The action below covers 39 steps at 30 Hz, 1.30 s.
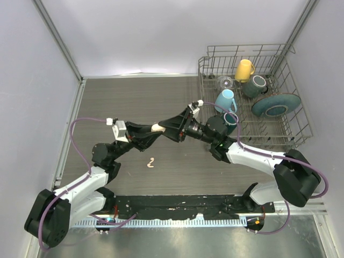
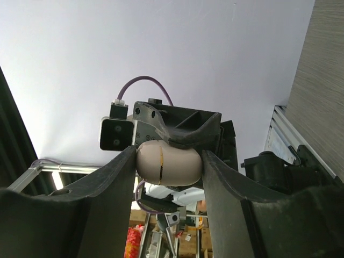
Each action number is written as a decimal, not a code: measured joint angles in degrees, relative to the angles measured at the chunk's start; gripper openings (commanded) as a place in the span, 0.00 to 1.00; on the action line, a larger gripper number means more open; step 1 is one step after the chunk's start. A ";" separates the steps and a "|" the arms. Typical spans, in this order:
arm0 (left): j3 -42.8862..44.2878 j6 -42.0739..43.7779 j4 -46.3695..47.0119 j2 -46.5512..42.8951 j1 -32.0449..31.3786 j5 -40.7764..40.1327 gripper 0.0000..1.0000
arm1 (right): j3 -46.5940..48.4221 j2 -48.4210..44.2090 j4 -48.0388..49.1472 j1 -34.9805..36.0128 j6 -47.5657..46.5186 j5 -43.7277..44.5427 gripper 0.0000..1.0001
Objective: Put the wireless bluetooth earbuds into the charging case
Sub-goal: Pick up the charging case at the center of the board.
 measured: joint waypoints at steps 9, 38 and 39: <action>-0.04 -0.46 1.27 0.15 0.15 -0.52 0.01 | 0.02 0.94 2.38 0.22 1.22 0.39 0.04; -7.17 3.06 4.94 0.83 -0.15 -4.37 0.00 | 11.80 -10.47 -43.56 2.93 -35.23 11.30 0.67; -7.45 3.10 5.03 0.83 -0.20 -4.20 0.00 | 13.07 -10.69 -46.36 3.74 -37.16 13.20 0.67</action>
